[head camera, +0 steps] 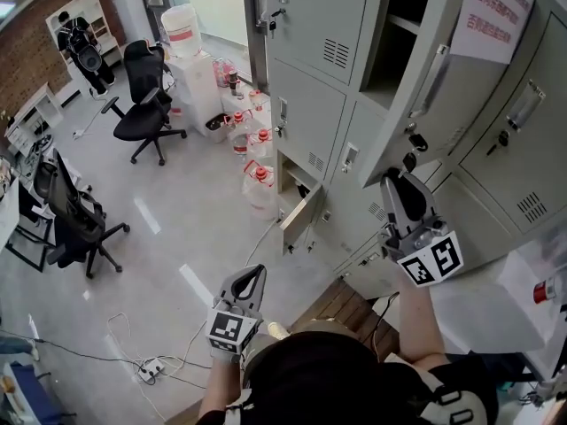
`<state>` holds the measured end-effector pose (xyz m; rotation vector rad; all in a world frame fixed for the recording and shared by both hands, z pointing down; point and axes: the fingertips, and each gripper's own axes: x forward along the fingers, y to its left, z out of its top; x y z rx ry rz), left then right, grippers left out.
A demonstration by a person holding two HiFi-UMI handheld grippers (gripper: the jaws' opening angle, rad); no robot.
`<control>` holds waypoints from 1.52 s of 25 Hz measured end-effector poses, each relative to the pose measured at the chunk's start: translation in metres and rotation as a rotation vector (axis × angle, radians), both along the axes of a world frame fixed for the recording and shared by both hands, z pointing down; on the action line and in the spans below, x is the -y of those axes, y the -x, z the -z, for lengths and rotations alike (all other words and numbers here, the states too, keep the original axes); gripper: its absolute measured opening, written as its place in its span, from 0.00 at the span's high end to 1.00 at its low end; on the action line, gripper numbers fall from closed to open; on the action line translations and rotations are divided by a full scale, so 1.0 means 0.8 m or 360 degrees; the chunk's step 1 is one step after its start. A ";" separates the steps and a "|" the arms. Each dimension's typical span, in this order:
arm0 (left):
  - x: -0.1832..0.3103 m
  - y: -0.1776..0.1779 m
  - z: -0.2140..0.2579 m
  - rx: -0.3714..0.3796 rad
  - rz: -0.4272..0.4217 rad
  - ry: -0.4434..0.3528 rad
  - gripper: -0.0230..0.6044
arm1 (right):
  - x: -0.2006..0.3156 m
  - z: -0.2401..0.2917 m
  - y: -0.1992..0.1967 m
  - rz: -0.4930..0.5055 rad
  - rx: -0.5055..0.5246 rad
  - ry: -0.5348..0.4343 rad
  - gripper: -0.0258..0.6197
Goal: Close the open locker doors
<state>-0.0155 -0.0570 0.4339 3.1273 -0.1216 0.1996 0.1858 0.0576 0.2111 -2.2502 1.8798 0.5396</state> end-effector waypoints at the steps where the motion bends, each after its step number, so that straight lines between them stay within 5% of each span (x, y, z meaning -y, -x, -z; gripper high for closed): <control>1: 0.007 0.004 -0.001 -0.0001 0.0005 -0.0003 0.95 | 0.004 0.000 -0.002 -0.0019 0.0005 -0.0004 0.89; 16: 0.070 0.034 -0.013 0.0013 0.0117 0.0022 0.95 | 0.062 -0.003 -0.060 -0.0242 0.0065 0.0040 0.89; 38: 0.109 -0.031 -0.020 0.0034 0.0323 0.0089 0.95 | 0.134 0.013 -0.153 -0.0247 0.0066 0.0119 0.89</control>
